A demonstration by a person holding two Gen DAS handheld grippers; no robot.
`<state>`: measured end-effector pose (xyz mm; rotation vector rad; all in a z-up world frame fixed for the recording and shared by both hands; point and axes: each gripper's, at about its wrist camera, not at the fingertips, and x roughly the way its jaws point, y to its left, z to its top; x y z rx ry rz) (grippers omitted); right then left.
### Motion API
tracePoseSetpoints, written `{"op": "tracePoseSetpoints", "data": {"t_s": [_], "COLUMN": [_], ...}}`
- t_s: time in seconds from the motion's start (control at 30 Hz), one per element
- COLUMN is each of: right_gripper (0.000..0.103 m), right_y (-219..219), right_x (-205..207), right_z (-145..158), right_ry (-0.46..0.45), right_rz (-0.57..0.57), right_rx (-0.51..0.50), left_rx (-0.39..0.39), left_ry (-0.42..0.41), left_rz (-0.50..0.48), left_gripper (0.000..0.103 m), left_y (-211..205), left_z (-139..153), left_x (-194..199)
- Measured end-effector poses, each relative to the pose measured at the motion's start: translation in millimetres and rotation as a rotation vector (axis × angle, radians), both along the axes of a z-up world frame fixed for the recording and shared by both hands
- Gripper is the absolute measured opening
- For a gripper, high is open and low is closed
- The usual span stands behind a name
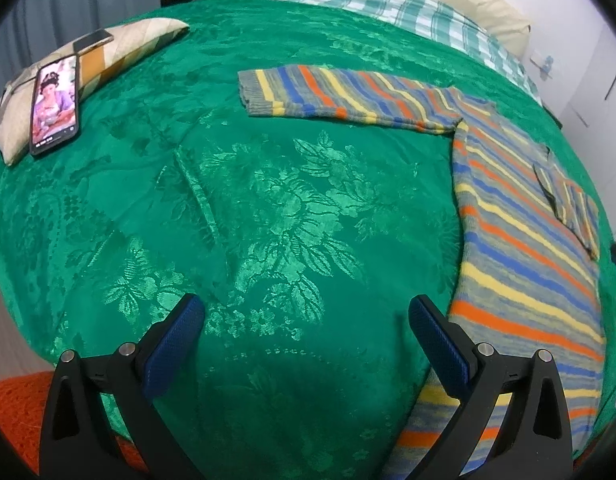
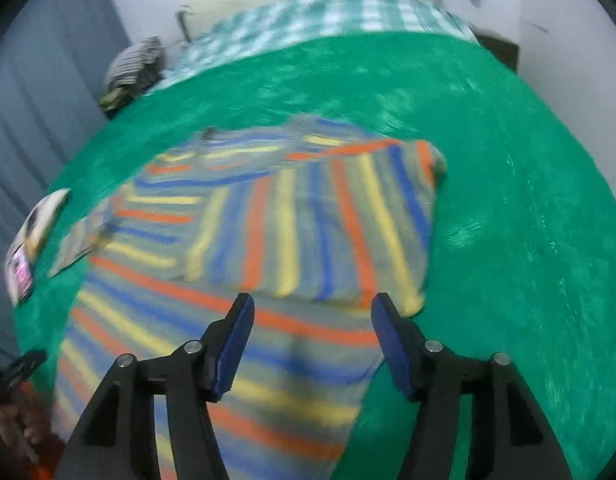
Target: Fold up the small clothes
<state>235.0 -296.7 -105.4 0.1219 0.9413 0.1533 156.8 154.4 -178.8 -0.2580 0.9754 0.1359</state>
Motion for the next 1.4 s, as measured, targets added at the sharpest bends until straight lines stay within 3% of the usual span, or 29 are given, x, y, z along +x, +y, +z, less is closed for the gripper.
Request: {"op": "tracePoseSetpoints", "data": {"t_s": [0.13,0.27,0.33,0.43,0.6,0.7,0.83,1.17,1.4], "right_gripper": [0.068,0.068,0.068,0.068,0.076,0.076,0.076,0.076,0.076], "right_y": [26.7,35.0,29.9,26.8,47.6,60.2,50.1,26.3,30.7], "right_x": [-53.3,-92.7,-108.8,-133.8,-182.3,-187.5,-191.8,-196.5,-195.5], "right_z": [-9.2,-56.8,-54.5,-27.7,-16.0,-25.6,-20.6,-23.8,-22.7], "right_ry": [0.035,0.141,0.113,0.037,-0.074,-0.056,-0.078,-0.074,-0.086], "right_rz": [0.076,0.083,0.054,0.006,-0.031,-0.045,-0.066,-0.139,-0.118], "right_rx": [-0.009,-0.123,-0.114,-0.058,-0.065,-0.120,-0.086,-0.038,-0.032], "left_rx": [-0.008,0.047,0.048,0.041,0.041,0.069,0.125,0.138,0.147], "left_ry": [0.020,0.043,0.010,-0.032,0.025,0.054,0.054,0.048,0.047], "left_rz": [-0.012,-0.042,-0.048,-0.052,-0.057,-0.059,-0.081,-0.082,-0.080], "left_gripper": [0.102,0.102,0.102,0.102,0.102,0.103,0.103,0.103,0.103], "left_y": [-2.7,-12.9,-14.7,-15.7,-17.2,-20.8,-29.6,-32.1,-31.3], "left_z": [-2.8,-6.9,-1.0,6.9,-7.1,-16.1,-18.3,-20.1,-20.4], "left_x": [1.4,-0.3,-5.9,-12.3,-5.6,-3.0,-5.0,-8.5,-7.3]}}
